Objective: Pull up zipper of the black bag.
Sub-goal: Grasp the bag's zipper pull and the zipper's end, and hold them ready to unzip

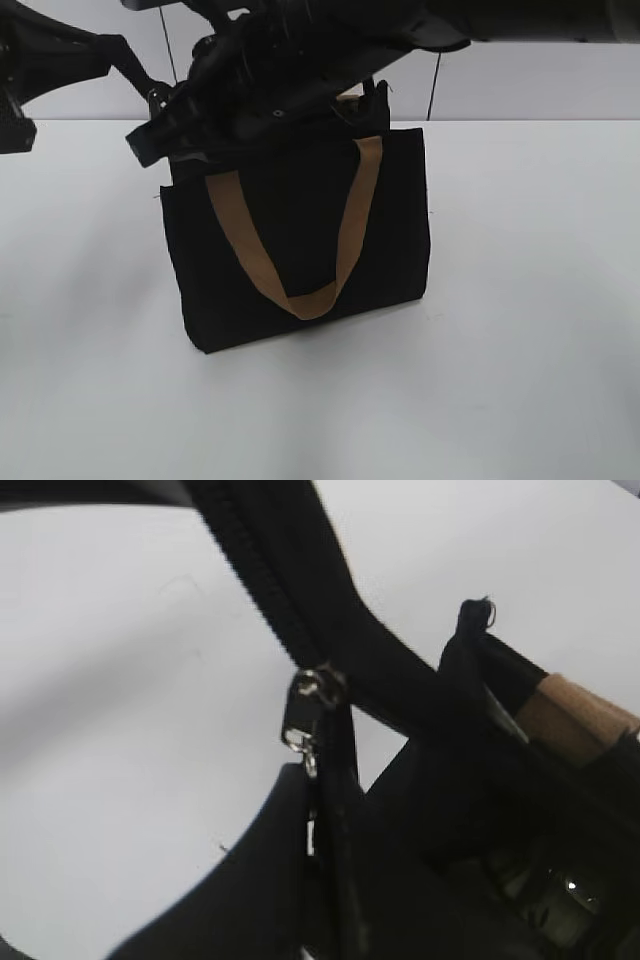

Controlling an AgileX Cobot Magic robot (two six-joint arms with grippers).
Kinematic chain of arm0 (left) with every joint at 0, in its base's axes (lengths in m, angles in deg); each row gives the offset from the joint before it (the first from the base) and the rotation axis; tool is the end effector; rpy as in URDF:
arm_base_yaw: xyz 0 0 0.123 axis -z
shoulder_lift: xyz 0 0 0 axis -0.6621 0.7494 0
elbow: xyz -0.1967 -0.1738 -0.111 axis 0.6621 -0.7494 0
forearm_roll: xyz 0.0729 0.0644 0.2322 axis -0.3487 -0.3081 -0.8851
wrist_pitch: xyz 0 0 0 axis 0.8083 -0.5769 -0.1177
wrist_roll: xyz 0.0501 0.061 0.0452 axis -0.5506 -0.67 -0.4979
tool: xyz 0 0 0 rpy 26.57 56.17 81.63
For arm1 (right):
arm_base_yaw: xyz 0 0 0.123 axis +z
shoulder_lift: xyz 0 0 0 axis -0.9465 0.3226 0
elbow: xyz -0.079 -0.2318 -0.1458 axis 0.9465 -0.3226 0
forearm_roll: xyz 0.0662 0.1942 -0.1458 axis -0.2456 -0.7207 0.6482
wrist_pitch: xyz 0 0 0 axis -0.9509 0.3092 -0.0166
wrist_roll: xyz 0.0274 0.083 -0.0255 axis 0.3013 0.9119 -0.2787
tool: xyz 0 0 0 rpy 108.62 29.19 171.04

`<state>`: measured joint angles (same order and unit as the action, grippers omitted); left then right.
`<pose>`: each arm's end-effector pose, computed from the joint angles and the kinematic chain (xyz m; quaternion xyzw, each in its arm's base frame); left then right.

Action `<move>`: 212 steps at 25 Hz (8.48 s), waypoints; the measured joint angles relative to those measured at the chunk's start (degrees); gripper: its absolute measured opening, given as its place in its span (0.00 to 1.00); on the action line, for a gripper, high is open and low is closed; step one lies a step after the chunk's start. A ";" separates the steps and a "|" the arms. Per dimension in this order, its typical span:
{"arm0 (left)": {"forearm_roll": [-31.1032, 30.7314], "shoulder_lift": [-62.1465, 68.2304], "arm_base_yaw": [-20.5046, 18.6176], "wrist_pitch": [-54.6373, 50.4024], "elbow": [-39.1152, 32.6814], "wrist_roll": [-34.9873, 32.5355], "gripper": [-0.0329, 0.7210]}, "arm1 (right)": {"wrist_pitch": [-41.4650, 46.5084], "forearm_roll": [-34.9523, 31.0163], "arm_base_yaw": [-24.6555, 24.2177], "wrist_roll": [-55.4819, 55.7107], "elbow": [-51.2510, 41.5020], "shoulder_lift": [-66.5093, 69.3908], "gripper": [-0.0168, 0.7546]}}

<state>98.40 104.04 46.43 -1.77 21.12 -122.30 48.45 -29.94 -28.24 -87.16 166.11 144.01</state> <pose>0.2609 -0.0745 0.3050 0.5062 0.6463 -0.0404 0.5696 0.2995 0.3033 0.2697 -0.3701 0.8229 0.2373 0.3601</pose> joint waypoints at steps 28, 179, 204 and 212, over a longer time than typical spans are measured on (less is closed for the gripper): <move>-25.46 -0.39 0.57 2.94 -3.15 26.85 0.08 | 10.67 -9.63 -6.55 0.29 -0.08 -3.25 0.03; 4.64 -6.63 -4.28 -9.95 -3.33 31.68 0.08 | 13.34 -40.72 -10.78 -77.57 -0.29 1.76 0.33; 4.59 -6.57 -4.28 -10.23 -3.33 31.54 0.08 | 14.96 -45.83 -10.78 -84.23 -0.29 4.01 0.33; 4.54 -6.57 -4.28 -10.36 -3.33 31.54 0.08 | 14.62 -45.85 -10.78 -84.19 -0.29 4.01 0.27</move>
<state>102.94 97.47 42.15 -12.13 17.79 -90.77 63.08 -75.79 -39.02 -171.35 165.81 148.02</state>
